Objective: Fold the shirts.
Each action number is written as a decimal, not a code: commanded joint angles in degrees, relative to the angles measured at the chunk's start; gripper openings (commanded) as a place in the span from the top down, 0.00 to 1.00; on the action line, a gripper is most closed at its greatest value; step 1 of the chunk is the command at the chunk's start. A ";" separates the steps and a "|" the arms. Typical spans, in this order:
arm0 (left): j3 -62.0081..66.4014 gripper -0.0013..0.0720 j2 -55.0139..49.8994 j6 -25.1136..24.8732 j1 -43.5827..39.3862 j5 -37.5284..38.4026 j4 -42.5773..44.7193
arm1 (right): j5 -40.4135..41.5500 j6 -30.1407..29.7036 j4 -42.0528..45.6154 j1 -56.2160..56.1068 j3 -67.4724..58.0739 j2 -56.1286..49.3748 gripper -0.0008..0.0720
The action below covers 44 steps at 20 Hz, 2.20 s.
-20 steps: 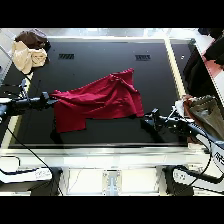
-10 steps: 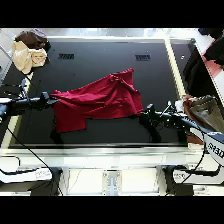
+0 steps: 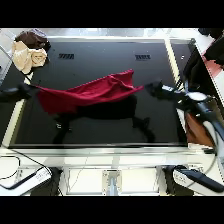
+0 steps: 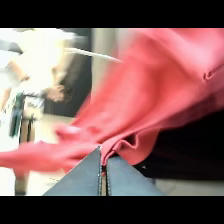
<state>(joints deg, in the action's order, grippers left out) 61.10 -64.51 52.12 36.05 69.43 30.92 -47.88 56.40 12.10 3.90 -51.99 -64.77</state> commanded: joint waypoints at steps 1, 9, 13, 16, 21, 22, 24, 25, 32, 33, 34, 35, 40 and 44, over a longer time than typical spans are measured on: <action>7.23 0.97 14.43 5.20 7.41 2.95 -0.55 | -4.59 6.64 17.31 0.02 -10.88 16.15 0.97; 35.89 0.97 21.55 9.92 10.23 -4.24 3.28 | -4.63 21.62 48.89 0.02 -38.12 34.56 0.97; 45.40 0.97 16.13 15.28 9.99 1.77 9.68 | -8.63 24.17 55.65 0.02 -44.81 29.55 0.97; 45.35 0.97 8.26 18.18 4.02 9.25 7.93 | -16.48 26.56 59.25 0.02 -44.78 22.05 0.97; 45.18 0.97 -13.55 18.67 -21.97 14.75 25.05 | -23.28 26.45 59.93 0.02 -41.99 2.75 0.97; 45.18 0.97 -18.67 20.35 -25.81 13.27 32.04 | -22.51 26.43 60.43 0.02 -41.03 -0.92 0.97; 45.18 0.97 -28.13 24.35 -29.62 8.50 41.00 | -20.06 26.45 61.88 0.02 -39.45 -8.72 0.97; 45.18 0.97 -32.52 25.07 -30.16 6.14 41.51 | -18.75 26.45 62.58 0.02 -39.39 -13.05 0.97; 45.24 0.97 -43.89 29.55 -28.46 -4.68 44.13 | -3.08 32.24 62.79 0.02 -39.56 -32.17 0.97; 45.24 0.97 -43.52 29.49 -28.22 -4.09 44.13 | -2.03 32.76 62.79 0.02 -39.56 -32.57 0.97; 45.24 0.97 -43.17 29.33 -28.11 -2.47 44.06 | -2.01 32.74 62.88 0.02 -39.56 -32.54 0.97; 45.24 0.97 -43.01 29.29 -28.11 0.31 44.09 | -2.58 32.76 62.86 0.02 -39.56 -32.39 0.97; 41.48 0.97 -40.33 28.28 -29.05 9.86 46.21 | -13.77 32.72 66.23 -0.24 -39.50 -30.38 0.97; 31.67 0.97 -32.94 28.98 -28.92 7.15 51.10 | -18.78 32.46 70.62 -1.31 -37.99 -25.55 0.97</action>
<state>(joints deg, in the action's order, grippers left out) 98.30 -101.51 80.82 7.11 76.88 78.89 -62.17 88.95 79.55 3.18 -90.98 -92.92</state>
